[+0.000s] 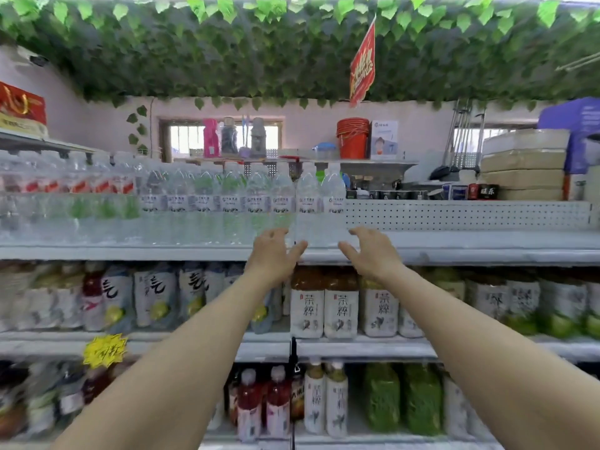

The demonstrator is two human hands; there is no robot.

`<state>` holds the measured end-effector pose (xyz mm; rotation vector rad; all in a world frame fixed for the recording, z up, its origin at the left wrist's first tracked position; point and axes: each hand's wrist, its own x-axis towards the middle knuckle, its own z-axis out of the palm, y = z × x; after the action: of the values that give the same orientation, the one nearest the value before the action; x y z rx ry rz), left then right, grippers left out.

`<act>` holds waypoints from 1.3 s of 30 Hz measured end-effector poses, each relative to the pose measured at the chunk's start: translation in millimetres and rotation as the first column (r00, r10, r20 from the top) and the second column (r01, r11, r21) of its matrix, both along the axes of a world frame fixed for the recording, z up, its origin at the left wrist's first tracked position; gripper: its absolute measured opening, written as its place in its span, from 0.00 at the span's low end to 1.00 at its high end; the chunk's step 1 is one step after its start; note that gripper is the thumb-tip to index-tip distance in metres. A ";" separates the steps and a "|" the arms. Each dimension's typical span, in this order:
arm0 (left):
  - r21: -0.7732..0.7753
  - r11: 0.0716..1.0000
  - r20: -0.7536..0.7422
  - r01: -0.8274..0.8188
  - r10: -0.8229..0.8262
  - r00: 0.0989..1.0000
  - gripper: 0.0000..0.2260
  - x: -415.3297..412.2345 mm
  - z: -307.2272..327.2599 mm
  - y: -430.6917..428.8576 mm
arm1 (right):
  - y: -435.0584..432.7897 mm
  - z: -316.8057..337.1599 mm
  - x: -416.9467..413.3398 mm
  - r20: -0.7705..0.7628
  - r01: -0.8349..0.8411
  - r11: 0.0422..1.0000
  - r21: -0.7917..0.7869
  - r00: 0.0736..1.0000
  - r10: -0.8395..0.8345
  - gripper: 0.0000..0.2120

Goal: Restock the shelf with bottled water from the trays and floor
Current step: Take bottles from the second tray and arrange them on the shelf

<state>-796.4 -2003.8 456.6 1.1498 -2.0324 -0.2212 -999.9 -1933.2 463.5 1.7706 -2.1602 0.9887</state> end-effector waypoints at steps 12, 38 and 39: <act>0.207 0.977 -0.194 0.053 -0.012 0.981 0.29 108.7 -129.8 141.8 | 171.9 -113.9 118.9 0.288 -0.077 0.997 0.006 0.955 0.072 0.27; 0.618 0.777 0.015 -0.119 0.140 0.990 0.22 8.1 -402.4 135.4 | 108.4 -391.9 14.9 0.337 -0.177 0.810 0.559 0.941 -0.027 0.27; 0.640 0.757 0.037 -0.131 0.140 0.989 0.21 8.4 -419.8 132.9 | 105.9 -410.0 14.8 0.349 -0.191 0.787 0.587 0.936 -0.033 0.27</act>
<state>-788.0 -1870.9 36.8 1.6942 -1.8905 -0.9093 -985.1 -1827.3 53.6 2.0904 -2.9091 0.6798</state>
